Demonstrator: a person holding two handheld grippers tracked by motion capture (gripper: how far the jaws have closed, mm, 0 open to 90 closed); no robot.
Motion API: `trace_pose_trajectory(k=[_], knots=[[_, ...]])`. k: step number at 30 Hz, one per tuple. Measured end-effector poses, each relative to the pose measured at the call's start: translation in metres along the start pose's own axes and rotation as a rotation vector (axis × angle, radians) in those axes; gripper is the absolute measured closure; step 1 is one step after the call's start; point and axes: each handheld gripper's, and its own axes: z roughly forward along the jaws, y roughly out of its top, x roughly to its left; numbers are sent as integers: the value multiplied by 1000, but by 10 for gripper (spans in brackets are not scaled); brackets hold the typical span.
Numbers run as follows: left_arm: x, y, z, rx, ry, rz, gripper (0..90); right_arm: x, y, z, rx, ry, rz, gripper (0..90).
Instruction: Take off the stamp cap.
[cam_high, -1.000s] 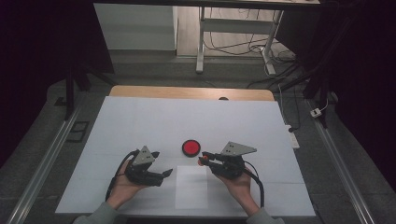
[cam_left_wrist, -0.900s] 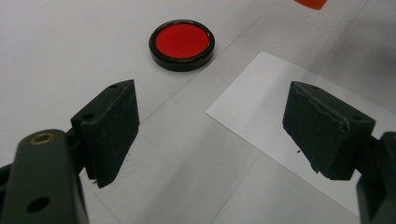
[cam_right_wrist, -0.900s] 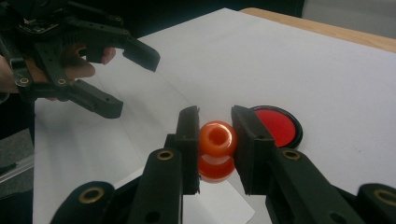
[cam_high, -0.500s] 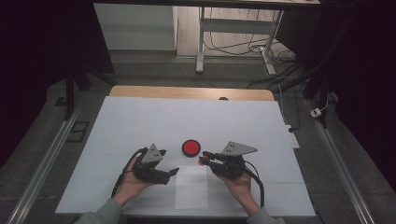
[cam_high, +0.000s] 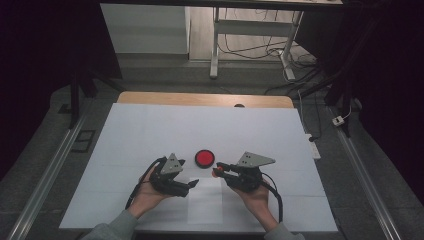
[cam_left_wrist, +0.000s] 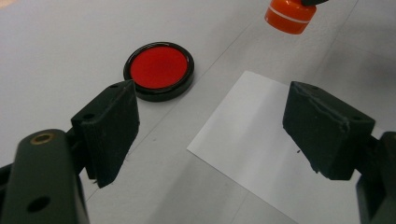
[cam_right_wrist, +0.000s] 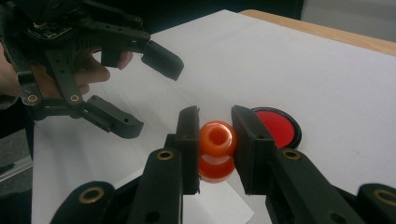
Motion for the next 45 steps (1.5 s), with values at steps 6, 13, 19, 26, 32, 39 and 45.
trace_pose_trajectory(k=[6,13,19,26,32,39,45], knots=[[-2,4,4,0,-3,11,193,0,0,0,1,0,-1,720],[-3,7,9,3,-9,17,192,-1,0,-1,-3,1,3,719],[-2,9,12,4,-7,14,193,0,0,0,-2,3,1,720],[-2,10,17,5,-12,21,198,0,0,1,0,6,-1,719],[-6,12,21,7,-21,31,200,1,-1,2,-2,6,1,720],[-8,14,25,9,-37,33,205,1,-1,2,-4,8,-1,720],[-11,20,28,12,-41,40,206,1,0,1,-13,6,0,720]])
